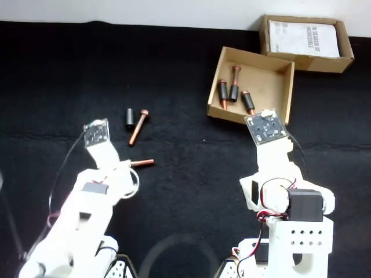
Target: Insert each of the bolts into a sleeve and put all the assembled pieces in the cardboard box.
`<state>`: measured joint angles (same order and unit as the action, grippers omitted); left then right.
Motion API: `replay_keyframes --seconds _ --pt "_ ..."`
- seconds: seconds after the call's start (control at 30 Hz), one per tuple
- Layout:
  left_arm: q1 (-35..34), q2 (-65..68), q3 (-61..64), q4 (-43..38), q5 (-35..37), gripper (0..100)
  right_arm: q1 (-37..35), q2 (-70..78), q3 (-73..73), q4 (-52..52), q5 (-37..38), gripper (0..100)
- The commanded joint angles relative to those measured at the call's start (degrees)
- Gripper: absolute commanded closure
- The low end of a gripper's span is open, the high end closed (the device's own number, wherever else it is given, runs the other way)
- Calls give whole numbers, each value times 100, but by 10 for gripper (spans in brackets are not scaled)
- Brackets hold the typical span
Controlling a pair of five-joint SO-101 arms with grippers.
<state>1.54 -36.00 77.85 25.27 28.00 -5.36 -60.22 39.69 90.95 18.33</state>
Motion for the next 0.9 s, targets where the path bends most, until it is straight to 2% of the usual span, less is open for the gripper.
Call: replay_keyframes --seconds 0.0,0.23,0.47,0.6,0.73,0.87 --pt "31 848 -743 -149 88 990 48 -92 -4 -75 70 991" --pt "-163 1886 -1701 -167 88 990 48 -92 -4 -75 70 991" --pt "-778 2791 -2747 -167 97 990 48 -92 -4 -75 70 991" --pt "-1156 3389 -3248 -475 440 990 48 -92 -4 -75 70 991" --pt "-1209 3837 -3530 -519 492 990 48 -92 13 -127 79 991" --pt "-1182 3749 -3547 -510 501 990 48 -92 242 -286 79 991"
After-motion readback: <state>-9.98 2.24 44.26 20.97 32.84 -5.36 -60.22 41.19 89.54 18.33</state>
